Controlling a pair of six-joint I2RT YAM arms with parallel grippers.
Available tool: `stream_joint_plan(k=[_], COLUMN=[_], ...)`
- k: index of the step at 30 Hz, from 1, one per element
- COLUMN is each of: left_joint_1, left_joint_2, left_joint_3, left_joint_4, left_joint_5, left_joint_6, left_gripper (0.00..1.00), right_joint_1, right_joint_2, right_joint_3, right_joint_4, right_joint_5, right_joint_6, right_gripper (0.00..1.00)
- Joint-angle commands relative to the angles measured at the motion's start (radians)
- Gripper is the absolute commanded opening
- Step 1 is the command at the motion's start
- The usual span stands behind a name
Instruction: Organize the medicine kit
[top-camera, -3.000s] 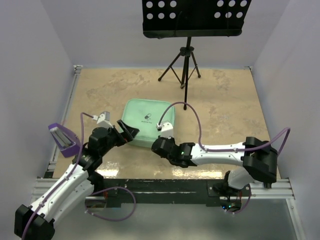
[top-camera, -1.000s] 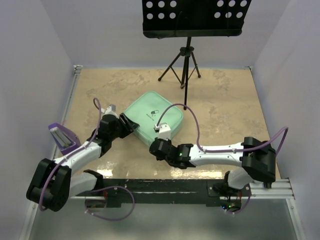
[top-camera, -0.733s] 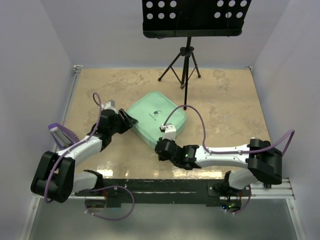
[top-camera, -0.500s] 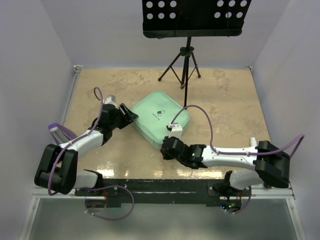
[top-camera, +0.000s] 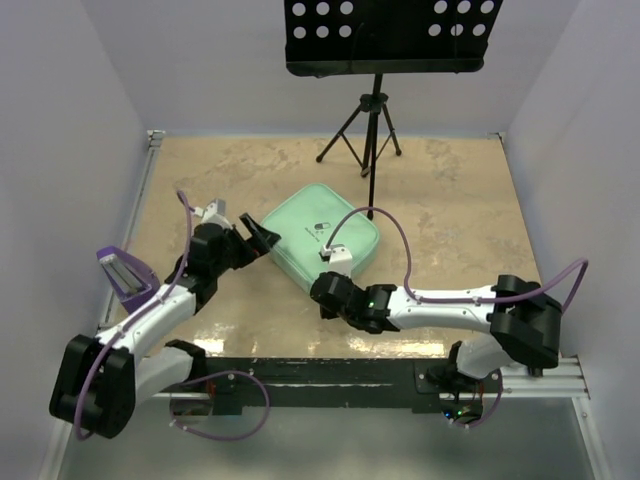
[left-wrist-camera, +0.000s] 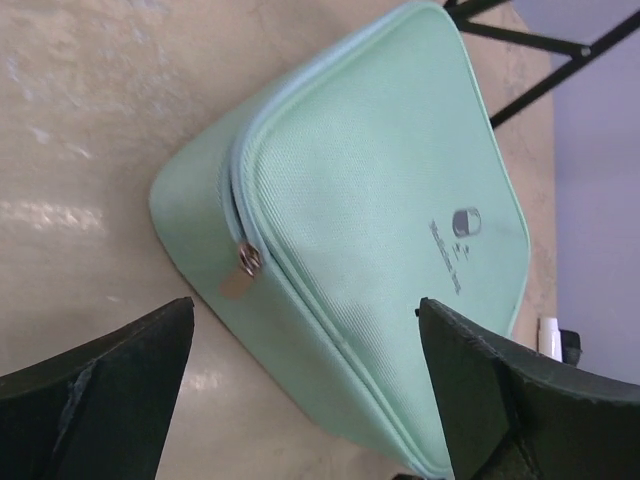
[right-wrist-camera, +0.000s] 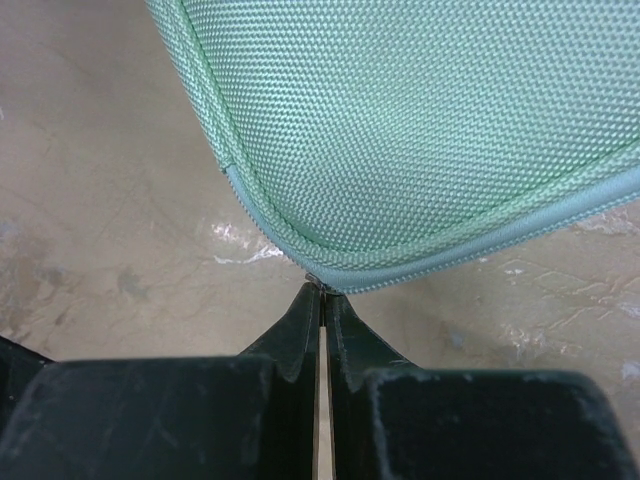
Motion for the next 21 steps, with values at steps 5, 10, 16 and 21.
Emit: stream_joint_plan(k=[5,10,16,21], left_joint_1=[-0.248,-0.296,-0.302,-0.302], left_joint_2=[-0.076,-0.01,0.117,0.154], left_joint_3=[-0.049,-0.064,-0.061,-0.041], left_joint_4=[0.011,0.044,0.115,0.136], left_joint_5=[-0.068,-0.103,-0.085,-0.105], left_joint_6=[-0.19,-0.21,-0.178,-0.13], left_gripper=[1.0,1.0,0.89,0.65], right_joint_1=[0.001,0.002,0.015,0.031], right_joint_2=[0.064,0.069,0.087,0.109], right_joint_3=[0.068,0.077,0.091,0.118], right_joint_4=[-0.067,-0.059,-0.059,-0.056], right_joint_5=[0.026,0.023,0.027,0.026], right_joint_6=[-0.064,-0.073,-0.09,-0.104], right_gripper=[0.0,0.0,0.0,0.0])
